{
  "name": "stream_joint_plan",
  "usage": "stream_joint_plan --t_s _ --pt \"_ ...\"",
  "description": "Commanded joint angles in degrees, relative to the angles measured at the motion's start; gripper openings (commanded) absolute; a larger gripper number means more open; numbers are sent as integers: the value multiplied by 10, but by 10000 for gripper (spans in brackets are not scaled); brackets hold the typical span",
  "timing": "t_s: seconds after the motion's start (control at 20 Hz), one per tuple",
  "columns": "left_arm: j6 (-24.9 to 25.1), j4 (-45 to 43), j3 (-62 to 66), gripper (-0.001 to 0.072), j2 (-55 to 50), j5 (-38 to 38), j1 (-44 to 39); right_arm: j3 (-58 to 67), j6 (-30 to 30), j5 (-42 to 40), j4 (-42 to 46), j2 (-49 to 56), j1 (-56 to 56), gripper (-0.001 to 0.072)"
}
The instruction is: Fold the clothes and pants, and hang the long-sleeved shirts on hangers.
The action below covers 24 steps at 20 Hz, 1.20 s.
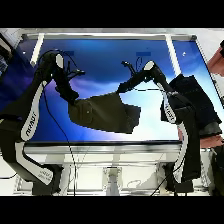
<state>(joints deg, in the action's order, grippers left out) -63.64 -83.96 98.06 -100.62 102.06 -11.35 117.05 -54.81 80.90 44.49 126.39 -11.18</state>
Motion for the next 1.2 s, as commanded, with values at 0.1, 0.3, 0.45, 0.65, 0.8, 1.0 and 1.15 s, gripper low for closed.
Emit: stream_joint_plan --t_s 0.1,0.3,0.45,0.65,0.8,1.0,1.15 --pt "0 0 0 46 0 -9 0 2 -45 -8 -42 17 0 516" --pt "0 0 0 46 0 -9 0 2 -76 -37 -30 21 0 493" --pt "0 5 0 46 0 -9 0 2 -88 -35 -33 22 -4 467" --pt "0 11 0 46 0 -9 0 2 -87 -22 -41 33 -25 438" --pt "0 10 0 46 0 -9 0 2 -87 -20 -42 39 -44 414" --pt "0 10 0 46 0 -29 1 2 -87 10 -57 38 -54 18" --pt "0 8 0 46 0 -44 1 4 -87 11 -77 24 -50 21"
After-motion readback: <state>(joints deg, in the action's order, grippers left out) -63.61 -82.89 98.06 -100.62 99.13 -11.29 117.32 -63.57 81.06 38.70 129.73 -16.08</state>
